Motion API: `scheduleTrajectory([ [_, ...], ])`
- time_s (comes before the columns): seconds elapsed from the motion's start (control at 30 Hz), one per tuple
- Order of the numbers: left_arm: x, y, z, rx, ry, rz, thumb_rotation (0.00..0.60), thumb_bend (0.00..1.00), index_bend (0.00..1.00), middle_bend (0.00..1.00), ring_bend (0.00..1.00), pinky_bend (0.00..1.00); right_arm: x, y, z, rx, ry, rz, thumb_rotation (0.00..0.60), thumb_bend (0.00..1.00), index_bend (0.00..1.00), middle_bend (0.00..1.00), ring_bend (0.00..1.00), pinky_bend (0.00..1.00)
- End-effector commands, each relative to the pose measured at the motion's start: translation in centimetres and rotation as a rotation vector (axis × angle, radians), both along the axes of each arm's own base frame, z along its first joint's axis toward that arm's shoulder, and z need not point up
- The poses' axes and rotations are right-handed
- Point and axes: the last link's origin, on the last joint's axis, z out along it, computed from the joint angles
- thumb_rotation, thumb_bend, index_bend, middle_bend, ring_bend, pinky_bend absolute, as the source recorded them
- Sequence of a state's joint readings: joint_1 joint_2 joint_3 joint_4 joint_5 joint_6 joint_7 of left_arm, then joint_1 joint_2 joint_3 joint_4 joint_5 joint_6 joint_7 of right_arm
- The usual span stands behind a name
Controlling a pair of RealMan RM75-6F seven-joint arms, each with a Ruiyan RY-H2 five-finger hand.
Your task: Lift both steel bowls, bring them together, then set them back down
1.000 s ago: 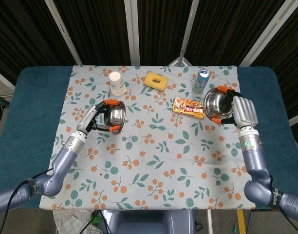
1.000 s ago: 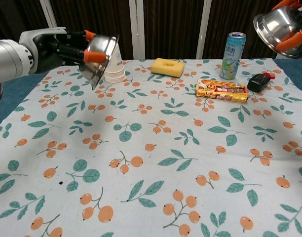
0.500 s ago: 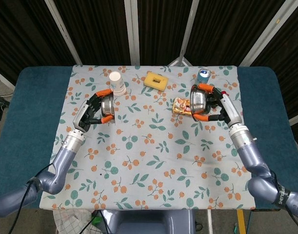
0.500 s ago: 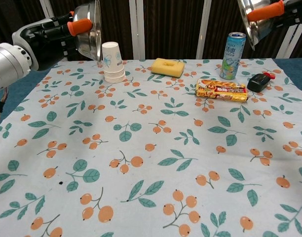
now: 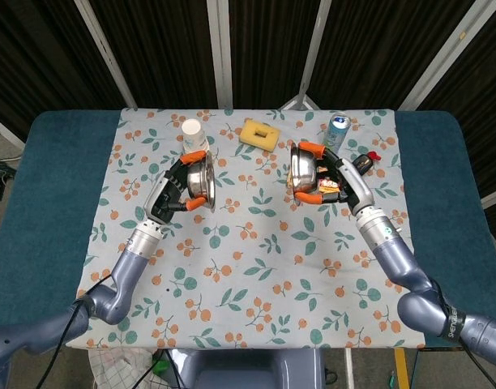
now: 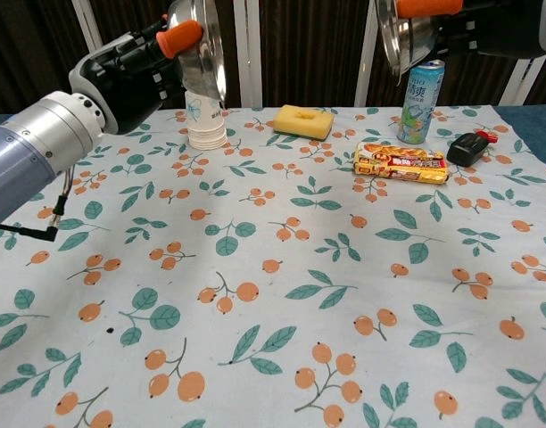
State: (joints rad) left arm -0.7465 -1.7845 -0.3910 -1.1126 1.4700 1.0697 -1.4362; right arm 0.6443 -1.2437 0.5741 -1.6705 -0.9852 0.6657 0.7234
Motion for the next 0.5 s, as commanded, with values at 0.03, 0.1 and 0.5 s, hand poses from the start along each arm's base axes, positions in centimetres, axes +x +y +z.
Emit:
scheduleTrajectory([
  [0.03,0.8,0.1,-0.1,0.021,-0.01,-0.011,0.6,0.0,0.41,0.31,0.21,0.43,0.1,0.0,-0.4,0.007,0.003,0.002,0.6,0.05,0.37,0.29,0.38,0.39],
  [0.1,1.2,0.1,-0.2,0.035,-0.006,-0.021,0.6,0.0,0.41,0.31,0.21,0.43,0.3,0.1,-0.6,0.01,0.001,0.003,0.6,0.05,0.37,0.29,0.38,0.39],
  [0.5,3.2,-0.6,-1.4,0.103,0.068,-0.069,0.6,0.0,0.42,0.31,0.2,0.43,2.1,0.7,-1.3,0.032,-0.028,0.016,0.6,0.05,0.37,0.29,0.38,0.39],
])
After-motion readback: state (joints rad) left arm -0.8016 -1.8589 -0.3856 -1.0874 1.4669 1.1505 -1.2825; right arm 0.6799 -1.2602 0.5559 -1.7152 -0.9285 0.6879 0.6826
